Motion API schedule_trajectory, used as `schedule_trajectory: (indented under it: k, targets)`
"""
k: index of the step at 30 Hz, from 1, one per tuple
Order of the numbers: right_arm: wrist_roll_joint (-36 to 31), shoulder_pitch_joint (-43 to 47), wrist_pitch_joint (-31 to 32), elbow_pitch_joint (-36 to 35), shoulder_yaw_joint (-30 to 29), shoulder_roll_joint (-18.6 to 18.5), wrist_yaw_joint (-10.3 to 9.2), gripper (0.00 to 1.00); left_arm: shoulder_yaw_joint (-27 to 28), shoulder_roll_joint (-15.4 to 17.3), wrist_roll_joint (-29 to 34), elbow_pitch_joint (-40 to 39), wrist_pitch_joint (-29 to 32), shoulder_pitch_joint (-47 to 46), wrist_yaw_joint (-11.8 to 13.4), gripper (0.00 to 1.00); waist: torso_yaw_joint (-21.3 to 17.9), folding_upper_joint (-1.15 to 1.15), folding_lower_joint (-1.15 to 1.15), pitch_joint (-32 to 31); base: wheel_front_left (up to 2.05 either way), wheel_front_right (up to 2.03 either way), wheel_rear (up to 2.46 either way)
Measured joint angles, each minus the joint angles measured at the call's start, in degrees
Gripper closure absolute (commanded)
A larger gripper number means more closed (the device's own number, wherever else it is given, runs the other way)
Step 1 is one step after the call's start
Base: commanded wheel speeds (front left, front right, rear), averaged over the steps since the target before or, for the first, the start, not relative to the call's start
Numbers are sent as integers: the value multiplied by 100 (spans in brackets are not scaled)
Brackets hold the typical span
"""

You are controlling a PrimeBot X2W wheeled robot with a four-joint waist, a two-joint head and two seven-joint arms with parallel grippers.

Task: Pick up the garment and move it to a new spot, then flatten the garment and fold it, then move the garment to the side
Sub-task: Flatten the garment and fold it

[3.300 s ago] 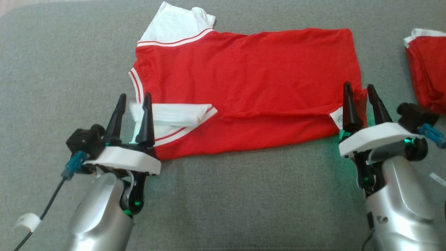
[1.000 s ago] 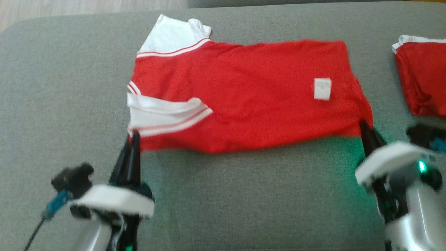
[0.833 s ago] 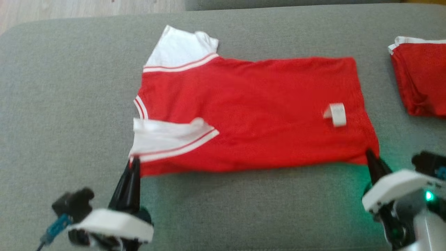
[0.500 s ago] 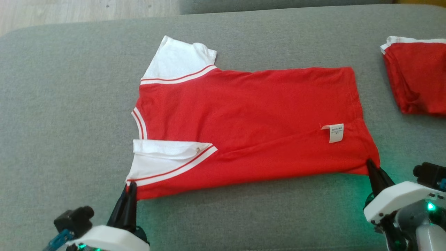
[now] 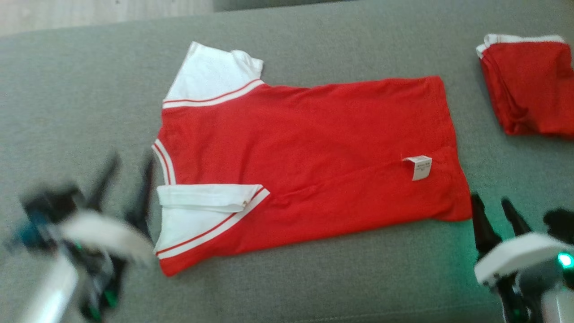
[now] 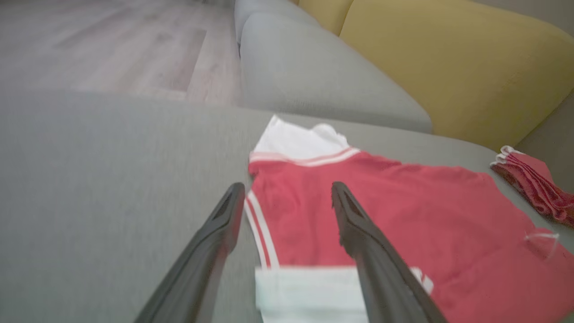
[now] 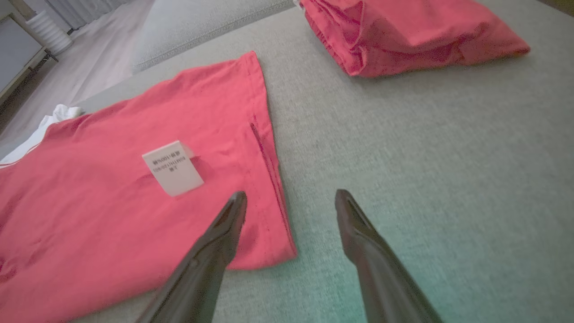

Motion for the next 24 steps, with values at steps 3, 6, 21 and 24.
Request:
schedule_trajectory:
  k: [3,6,21,24]
  targets:
    - [-73,-280,11,-186,153,0,0,0,93,320,76,-129,401,-1018,-113,0,-74,0,1,150,0,0,0]
    - [-178,-692,70,-367,365,-1,0,0,89,530,190,-107,742,-2105,-338,0,-179,0,1,333,0,0,0]
    - [-314,-2536,107,-490,1638,-19,0,0,-187,959,413,2262,2240,-4391,-598,0,-1212,0,2,1585,0,0,0]
    - [-285,-2609,51,-469,1690,-20,0,0,-187,1018,416,2585,2274,-4477,-592,0,-1426,0,2,1802,0,0,0]
